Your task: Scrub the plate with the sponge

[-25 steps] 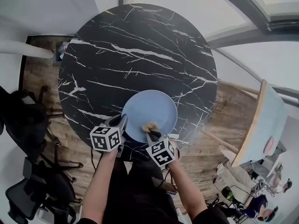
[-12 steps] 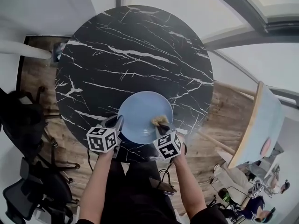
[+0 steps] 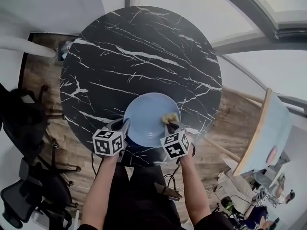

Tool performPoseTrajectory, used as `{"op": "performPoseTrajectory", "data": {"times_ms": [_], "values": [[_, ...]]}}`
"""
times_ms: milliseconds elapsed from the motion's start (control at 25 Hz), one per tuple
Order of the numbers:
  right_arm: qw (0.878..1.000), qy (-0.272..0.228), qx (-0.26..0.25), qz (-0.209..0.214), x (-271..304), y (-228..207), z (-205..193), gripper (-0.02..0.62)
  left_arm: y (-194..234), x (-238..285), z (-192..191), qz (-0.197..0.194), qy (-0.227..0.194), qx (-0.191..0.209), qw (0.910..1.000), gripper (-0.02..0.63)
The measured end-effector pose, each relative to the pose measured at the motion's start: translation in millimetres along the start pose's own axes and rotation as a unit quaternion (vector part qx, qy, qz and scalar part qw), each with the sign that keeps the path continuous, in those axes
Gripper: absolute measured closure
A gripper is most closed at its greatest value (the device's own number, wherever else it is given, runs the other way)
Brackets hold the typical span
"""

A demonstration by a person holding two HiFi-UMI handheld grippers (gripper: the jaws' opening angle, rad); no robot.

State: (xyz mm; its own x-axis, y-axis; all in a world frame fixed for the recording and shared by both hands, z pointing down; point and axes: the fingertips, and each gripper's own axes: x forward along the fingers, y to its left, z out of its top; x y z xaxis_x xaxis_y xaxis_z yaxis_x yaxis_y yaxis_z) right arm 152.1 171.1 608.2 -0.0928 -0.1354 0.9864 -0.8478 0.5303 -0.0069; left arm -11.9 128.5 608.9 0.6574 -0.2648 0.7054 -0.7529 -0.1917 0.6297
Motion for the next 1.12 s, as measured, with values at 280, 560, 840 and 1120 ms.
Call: {"op": "performPoseTrajectory", "data": {"times_ms": [280, 560, 840, 1120], "values": [[0.995, -0.013, -0.049, -0.086, 7, -24, 21, 0.572, 0, 2, 0, 0.005, -0.001, -0.001, 1.0, 0.568], [0.99, -0.105, -0.023, -0.086, -27, -25, 55, 0.572, 0, 0, -2, 0.013, 0.008, 0.025, 0.9996, 0.574], [0.976, -0.211, 0.024, -0.045, -99, -6, 78, 0.572, -5, -9, 5, 0.008, 0.012, 0.033, 0.9994, 0.509], [0.943, -0.328, 0.06, -0.006, -164, 6, 89, 0.572, -16, -46, 29, 0.014, -0.02, 0.036, 0.9991, 0.508]]}}
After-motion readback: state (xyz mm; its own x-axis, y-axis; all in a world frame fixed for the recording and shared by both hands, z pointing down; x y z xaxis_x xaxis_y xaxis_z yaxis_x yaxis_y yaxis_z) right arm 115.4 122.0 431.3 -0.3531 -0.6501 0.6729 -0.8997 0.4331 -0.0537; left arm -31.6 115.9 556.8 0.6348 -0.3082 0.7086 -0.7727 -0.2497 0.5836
